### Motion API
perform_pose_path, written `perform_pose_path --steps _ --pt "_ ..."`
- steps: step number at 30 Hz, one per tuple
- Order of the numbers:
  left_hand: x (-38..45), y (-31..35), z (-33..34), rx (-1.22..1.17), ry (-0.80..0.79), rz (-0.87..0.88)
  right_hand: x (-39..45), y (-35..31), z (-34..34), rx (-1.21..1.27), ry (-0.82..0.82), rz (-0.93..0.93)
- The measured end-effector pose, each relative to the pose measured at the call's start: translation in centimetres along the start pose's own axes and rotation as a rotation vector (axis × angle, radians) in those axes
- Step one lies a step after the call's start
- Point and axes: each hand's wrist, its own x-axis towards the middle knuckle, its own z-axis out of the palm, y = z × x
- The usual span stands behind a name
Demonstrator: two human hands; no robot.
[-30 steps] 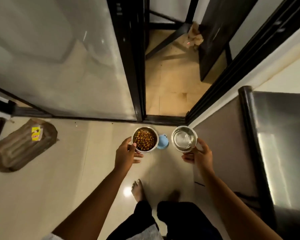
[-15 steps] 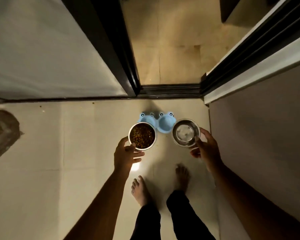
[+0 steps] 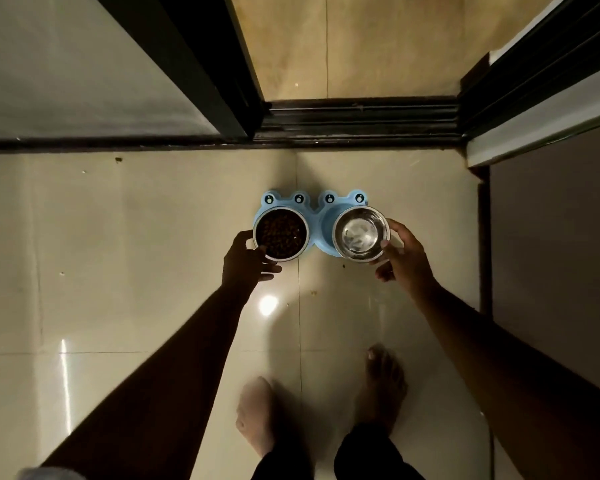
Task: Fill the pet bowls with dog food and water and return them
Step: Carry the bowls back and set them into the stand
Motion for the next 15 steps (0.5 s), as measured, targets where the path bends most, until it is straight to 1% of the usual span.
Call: perform_pose_path --steps 3,9,15 --pt "1.9 -0.8 0.2 0.053 0.036 0.003 0.8 0.7 0.6 -0.015 -0.012 -0.038" --pt "2.9 -0.5 0.6 0.100 0.046 0.048 1.9 0.8 1.1 -0.005 0.033 -0.015" --pt "3.1 -1.1 1.5 0.128 0.086 0.009 2.8 0.6 1.9 -0.027 0.045 -0.024"
